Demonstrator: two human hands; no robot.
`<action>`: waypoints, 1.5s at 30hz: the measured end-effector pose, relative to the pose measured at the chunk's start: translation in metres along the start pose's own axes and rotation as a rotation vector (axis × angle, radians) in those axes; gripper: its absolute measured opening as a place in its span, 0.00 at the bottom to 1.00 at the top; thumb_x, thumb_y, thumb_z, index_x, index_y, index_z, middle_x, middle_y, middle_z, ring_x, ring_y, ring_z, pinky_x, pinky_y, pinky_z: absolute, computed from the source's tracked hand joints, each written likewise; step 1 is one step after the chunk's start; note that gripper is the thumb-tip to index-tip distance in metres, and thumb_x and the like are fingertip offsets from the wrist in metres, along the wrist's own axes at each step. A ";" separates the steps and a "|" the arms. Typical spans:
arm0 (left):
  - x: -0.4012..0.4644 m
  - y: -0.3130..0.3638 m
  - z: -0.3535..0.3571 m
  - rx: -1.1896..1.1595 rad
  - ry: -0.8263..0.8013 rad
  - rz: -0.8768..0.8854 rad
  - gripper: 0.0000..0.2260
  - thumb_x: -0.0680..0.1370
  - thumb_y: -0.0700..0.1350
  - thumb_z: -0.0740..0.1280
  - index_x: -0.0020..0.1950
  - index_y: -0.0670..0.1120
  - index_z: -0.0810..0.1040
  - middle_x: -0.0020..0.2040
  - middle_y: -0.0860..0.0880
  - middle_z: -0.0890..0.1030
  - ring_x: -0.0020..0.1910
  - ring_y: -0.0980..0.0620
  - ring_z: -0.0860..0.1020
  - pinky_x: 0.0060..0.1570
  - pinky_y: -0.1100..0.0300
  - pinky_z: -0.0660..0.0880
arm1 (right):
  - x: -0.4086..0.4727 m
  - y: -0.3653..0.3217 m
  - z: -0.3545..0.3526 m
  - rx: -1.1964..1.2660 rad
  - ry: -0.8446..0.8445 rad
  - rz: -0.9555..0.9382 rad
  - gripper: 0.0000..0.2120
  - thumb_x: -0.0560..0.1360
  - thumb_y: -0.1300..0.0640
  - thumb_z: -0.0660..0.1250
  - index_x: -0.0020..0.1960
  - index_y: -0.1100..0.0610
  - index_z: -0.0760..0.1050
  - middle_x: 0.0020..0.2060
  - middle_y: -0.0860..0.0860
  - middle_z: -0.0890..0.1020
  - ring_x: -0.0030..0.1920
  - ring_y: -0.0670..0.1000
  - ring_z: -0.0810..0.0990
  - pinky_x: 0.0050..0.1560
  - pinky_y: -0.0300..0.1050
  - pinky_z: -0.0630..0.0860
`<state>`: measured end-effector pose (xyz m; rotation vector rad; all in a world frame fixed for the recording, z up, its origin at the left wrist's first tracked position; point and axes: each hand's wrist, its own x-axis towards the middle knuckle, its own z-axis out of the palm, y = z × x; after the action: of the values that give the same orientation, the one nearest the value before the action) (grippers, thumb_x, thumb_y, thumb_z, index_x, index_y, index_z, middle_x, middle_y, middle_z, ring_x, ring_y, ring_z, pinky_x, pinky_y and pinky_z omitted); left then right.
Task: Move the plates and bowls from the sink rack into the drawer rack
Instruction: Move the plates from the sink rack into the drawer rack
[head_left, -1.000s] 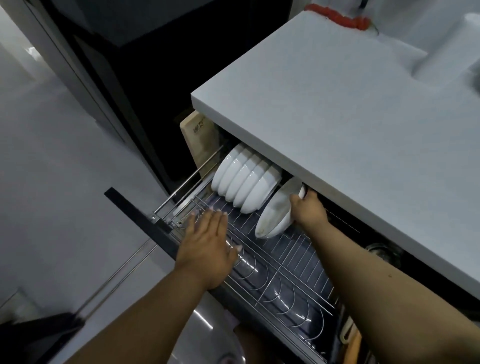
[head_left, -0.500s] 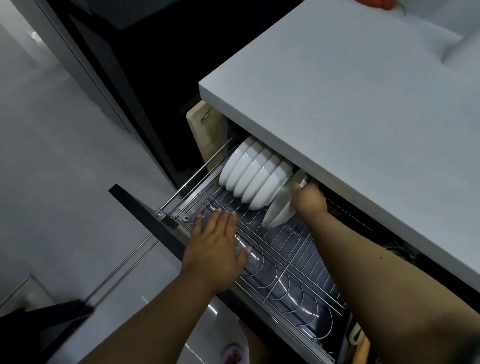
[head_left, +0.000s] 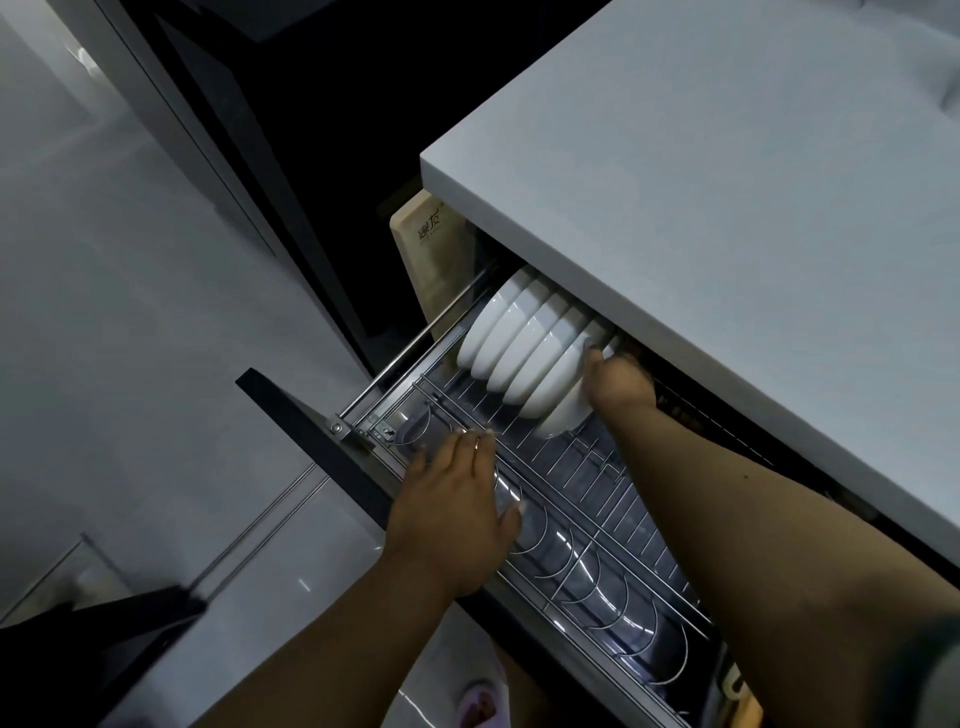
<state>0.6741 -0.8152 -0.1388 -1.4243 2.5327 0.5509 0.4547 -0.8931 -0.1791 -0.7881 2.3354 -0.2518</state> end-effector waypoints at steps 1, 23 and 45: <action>0.000 0.000 -0.001 -0.007 0.003 0.000 0.34 0.79 0.63 0.50 0.78 0.46 0.46 0.78 0.48 0.54 0.77 0.50 0.50 0.75 0.50 0.49 | 0.001 0.000 0.001 -0.001 0.002 -0.008 0.31 0.81 0.41 0.48 0.64 0.67 0.70 0.64 0.63 0.74 0.65 0.60 0.72 0.61 0.46 0.67; -0.003 -0.002 0.004 -0.105 0.105 -0.020 0.31 0.79 0.60 0.54 0.78 0.47 0.53 0.74 0.49 0.65 0.72 0.51 0.63 0.67 0.56 0.63 | -0.041 0.026 0.000 0.218 0.092 -0.114 0.28 0.79 0.42 0.59 0.69 0.62 0.63 0.66 0.65 0.68 0.65 0.65 0.70 0.61 0.51 0.68; -0.096 0.098 -0.029 -0.181 0.194 0.128 0.21 0.80 0.55 0.57 0.71 0.48 0.64 0.55 0.48 0.81 0.55 0.46 0.78 0.50 0.52 0.75 | -0.227 0.157 -0.097 0.138 0.375 -0.490 0.20 0.78 0.43 0.59 0.61 0.56 0.76 0.52 0.52 0.78 0.54 0.52 0.75 0.50 0.41 0.68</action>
<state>0.6419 -0.7054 -0.0579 -1.4454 2.8049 0.7113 0.4560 -0.6338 -0.0435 -1.3287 2.3890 -0.8246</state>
